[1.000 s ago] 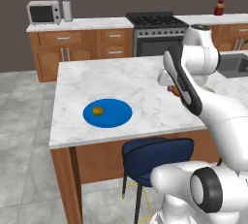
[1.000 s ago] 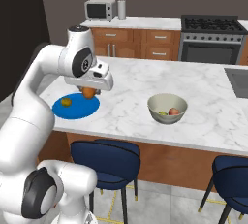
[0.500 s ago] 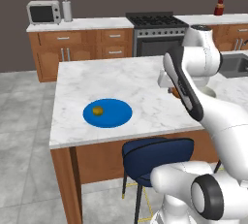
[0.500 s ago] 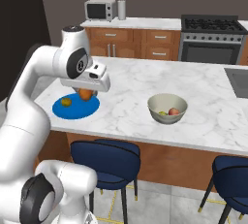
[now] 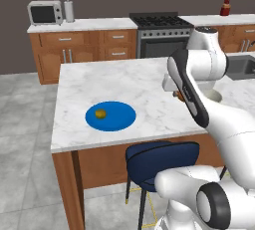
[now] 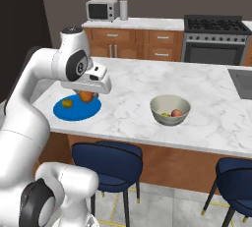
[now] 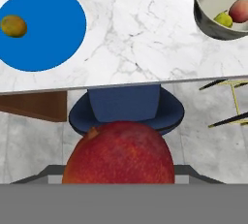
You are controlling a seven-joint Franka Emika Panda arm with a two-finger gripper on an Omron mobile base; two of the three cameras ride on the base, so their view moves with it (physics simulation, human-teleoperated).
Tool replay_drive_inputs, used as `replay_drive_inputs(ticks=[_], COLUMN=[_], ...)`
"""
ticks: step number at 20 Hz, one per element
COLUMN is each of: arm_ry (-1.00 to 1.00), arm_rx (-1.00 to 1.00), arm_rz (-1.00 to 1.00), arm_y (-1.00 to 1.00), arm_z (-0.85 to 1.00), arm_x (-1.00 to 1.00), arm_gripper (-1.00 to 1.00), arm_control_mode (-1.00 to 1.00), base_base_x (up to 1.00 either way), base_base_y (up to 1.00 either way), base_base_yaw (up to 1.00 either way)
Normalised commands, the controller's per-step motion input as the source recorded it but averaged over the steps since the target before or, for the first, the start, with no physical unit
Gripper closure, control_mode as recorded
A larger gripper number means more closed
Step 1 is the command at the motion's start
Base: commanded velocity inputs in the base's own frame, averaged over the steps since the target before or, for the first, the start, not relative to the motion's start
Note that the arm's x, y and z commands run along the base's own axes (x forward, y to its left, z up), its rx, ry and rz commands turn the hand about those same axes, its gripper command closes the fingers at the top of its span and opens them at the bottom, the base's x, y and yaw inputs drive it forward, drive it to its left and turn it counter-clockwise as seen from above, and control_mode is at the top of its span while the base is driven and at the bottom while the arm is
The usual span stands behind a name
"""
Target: Take the fruits from the plate on the dining counter and place two fruits in each bowl.
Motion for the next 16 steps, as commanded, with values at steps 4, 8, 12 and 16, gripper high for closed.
replay_drive_inputs(ticks=[4, 8, 12, 16], arm_ry=[0.0, 0.0, 0.0, 0.0], arm_rx=[-0.02, -0.01, 0.0, 0.0], arm_rz=[0.0, 0.0, 0.0, 0.0], arm_y=[0.0, 0.0, 0.0, 0.0], arm_z=[0.0, 0.0, 0.0, 0.0], arm_x=[0.0, 0.0, -0.05, 0.0], arm_gripper=[1.0, 1.0, 1.0, 1.0], arm_control_mode=[-1.0, -1.0, 1.0, 1.0], base_base_x=[0.0, 0.0, -0.12, -0.43], base_base_y=[0.0, 0.0, -0.12, -0.69], base_base_yaw=[0.0, 0.0, 0.0, 0.0])
